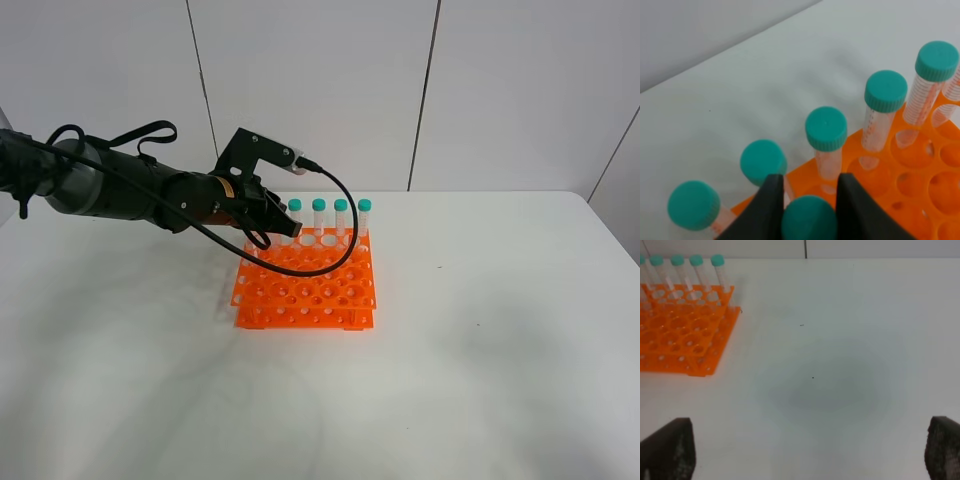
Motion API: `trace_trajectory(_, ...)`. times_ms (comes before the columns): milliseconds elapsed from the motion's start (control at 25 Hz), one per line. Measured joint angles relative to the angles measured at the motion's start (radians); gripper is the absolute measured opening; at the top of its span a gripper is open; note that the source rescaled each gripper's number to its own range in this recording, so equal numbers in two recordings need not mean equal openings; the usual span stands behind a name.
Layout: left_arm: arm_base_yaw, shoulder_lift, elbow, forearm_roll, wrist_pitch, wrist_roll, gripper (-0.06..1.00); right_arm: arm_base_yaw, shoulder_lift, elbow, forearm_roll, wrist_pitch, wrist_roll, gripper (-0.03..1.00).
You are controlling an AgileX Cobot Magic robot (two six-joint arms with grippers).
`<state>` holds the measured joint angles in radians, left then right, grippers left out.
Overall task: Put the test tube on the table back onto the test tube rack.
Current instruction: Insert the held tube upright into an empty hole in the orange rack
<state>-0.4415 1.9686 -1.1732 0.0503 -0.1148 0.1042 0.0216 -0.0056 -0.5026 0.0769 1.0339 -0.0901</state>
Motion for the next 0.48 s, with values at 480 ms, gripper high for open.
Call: trace_trajectory(480, 0.000, 0.040, 0.000, -0.002, -0.020, 0.000, 0.00, 0.000, 0.000, 0.000, 0.000, 0.000, 0.000, 1.00)
